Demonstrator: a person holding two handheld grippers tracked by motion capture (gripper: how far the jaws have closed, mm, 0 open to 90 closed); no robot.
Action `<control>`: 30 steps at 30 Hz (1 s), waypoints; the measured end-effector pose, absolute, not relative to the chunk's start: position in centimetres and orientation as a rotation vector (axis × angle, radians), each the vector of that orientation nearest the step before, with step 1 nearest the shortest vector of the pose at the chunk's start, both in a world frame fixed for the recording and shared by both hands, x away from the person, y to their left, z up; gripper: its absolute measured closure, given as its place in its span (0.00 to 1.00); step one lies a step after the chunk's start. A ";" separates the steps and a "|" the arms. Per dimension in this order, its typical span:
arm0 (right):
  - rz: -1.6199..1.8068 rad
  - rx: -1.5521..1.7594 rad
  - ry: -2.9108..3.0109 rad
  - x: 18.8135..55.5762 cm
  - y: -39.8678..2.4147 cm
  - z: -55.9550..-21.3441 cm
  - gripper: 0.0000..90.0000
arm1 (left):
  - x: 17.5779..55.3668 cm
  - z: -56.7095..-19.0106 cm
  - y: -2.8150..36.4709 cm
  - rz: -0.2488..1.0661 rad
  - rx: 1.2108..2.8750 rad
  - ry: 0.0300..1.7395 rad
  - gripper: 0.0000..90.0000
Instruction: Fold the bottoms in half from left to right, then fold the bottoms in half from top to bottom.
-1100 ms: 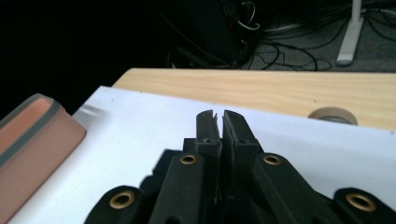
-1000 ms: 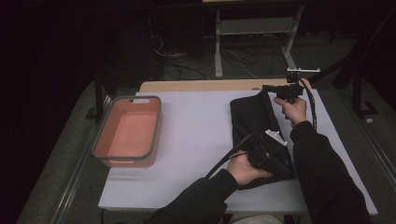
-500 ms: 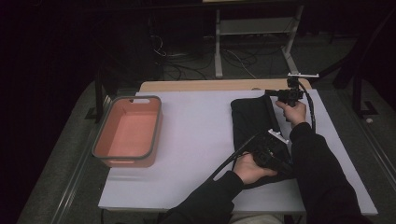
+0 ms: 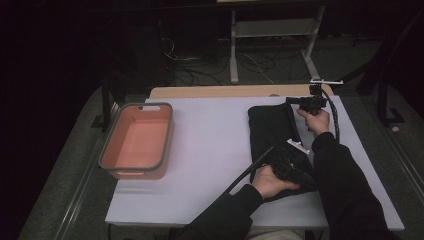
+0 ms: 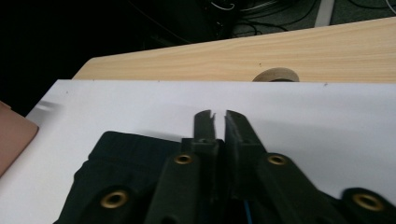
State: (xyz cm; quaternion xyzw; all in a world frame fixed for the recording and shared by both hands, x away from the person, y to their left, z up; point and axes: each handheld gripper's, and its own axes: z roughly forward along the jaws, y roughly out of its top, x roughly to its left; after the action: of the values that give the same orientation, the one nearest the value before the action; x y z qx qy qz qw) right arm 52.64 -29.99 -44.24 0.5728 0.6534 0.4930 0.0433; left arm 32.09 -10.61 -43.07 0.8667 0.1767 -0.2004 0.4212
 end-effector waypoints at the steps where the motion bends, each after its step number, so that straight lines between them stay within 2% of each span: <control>1: 1.508 1.766 1.985 52.5 -30.1 -44.0 0.83 | 32.0 -43.1 -10.5 -0.508 2.167 0.441 0.68; 7: 1.513 1.744 1.939 51.5 -30.8 -42.4 0.66 | 31.9 -42.7 -9.1 -0.480 2.144 0.452 0.55; 12: 1.519 1.732 1.925 50.9 -31.0 -41.5 0.51 | 32.2 -42.4 -8.1 -0.457 2.124 0.484 0.50; 18: 1.513 1.715 1.937 50.5 -30.9 -41.0 0.40 | 32.5 -41.7 -7.3 -0.437 2.110 0.487 0.44; 24: 1.472 1.675 1.961 50.0 -30.8 -40.2 0.25 | 32.8 -41.0 -6.5 -0.402 2.105 0.476 0.35; 27: 1.453 1.663 1.968 49.7 -30.6 -39.8 0.15 | 33.0 -40.7 -6.1 -0.377 2.112 0.476 0.28; 30: 1.448 1.651 1.984 49.6 -30.4 -39.5 0.14 | 33.2 -40.4 -5.9 -0.367 2.113 0.483 0.23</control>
State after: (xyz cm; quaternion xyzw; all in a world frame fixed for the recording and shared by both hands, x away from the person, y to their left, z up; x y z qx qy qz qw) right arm 49.56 -30.43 -39.52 0.5556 0.6676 0.4872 0.0907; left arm 33.16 -5.89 -40.38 0.8563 0.1959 -0.1487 0.4541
